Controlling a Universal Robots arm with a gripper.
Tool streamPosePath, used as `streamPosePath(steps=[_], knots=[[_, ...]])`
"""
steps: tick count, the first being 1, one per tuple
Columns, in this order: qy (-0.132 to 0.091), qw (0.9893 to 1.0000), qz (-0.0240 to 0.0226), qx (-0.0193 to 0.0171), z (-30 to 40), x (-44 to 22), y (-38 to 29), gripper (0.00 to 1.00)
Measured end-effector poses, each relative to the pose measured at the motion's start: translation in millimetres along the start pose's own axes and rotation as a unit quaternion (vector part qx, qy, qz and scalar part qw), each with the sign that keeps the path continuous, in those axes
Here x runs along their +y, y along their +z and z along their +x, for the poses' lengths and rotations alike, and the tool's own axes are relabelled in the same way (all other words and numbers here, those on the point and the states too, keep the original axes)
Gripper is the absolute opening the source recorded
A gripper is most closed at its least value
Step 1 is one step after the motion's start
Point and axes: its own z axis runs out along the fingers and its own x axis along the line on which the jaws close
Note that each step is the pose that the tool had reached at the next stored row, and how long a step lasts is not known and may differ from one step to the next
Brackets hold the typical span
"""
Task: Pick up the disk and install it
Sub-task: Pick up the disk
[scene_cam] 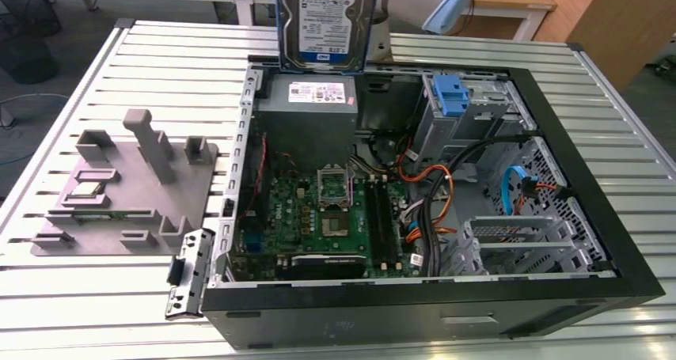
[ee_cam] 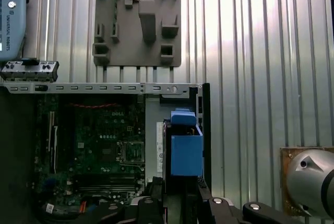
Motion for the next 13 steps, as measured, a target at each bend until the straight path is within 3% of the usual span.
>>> streamPosePath(steps=[7, 13], knots=[[0.0, 1.0, -0.0014, 0.0001, -0.5, -24.7, -1.9, 0.35], [0.0, 1.0, -0.0029, 0.0001, -1.1, -49.8, -3.9, 0.35]])
